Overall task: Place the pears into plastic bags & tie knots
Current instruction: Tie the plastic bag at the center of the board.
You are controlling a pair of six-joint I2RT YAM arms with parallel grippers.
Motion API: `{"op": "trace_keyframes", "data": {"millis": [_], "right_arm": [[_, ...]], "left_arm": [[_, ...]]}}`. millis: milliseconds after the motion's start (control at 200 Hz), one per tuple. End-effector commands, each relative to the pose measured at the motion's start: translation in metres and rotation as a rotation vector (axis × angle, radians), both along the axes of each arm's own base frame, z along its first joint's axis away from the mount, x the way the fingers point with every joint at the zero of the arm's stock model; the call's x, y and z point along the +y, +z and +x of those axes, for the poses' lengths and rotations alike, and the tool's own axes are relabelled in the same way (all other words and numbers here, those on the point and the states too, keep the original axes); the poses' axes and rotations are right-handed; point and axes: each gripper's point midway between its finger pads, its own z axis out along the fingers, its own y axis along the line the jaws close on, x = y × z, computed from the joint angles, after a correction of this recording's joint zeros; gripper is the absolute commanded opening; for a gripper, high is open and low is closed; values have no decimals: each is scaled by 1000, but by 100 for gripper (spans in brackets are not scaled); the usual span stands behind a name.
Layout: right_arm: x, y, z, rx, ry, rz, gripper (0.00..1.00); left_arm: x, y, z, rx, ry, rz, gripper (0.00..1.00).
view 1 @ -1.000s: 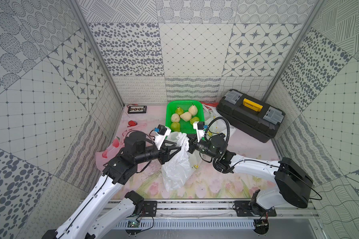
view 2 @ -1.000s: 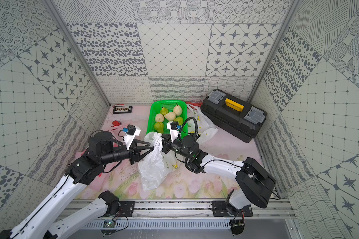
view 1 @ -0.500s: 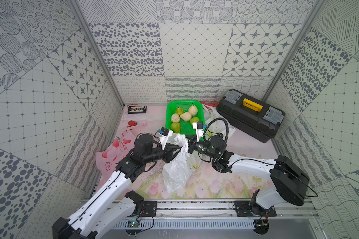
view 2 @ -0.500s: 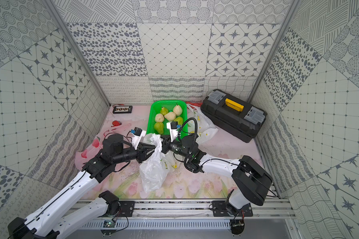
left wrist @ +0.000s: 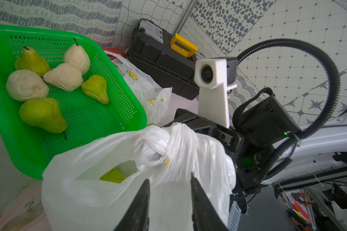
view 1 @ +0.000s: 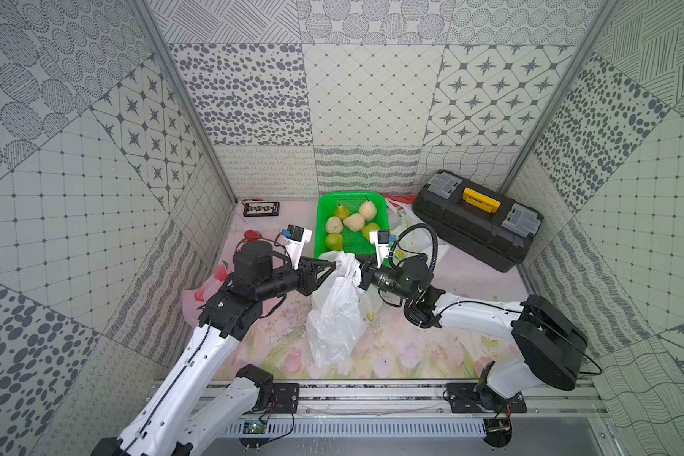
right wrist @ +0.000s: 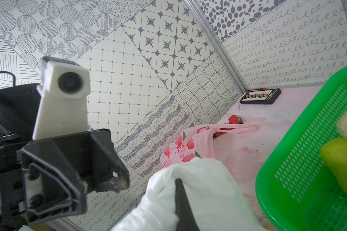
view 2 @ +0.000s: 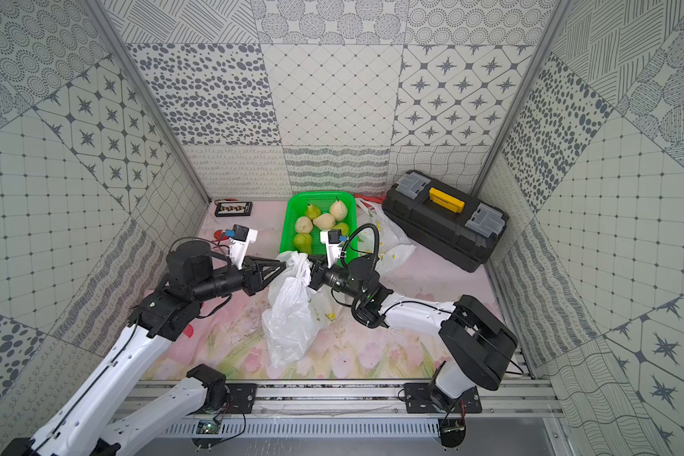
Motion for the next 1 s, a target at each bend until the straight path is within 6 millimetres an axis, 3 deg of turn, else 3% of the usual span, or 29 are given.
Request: {"op": "trace_keyframes", "data": {"millis": [0,185,360,535,620,680,840,996], "right_arm": [[-2,19,-3,-42,14,62,0],[1,18,-6,-32,43,62,0],[2,18,-8,-22,57,71,0],[3,17,-10,-17,70,73,0],[5,16,-11,-13,86,72,0],[6,15,-11,-8,91,70,0],[7,14,-10,5,89,72,0],[4,11,-6,35,62,78,0]], "left_arm": [[-16,-2,-1,118,-81,-82,44],[-21,-8,9,139,-80,-89,45],[-24,-15,16,159,-75,-96,24],[-18,-17,20,159,-52,-87,24],[-18,-17,22,160,-50,-88,38],[-18,-18,22,155,-53,-85,39],[-21,-15,20,151,-83,-87,12],[-17,-16,20,138,-70,-68,0]]}}
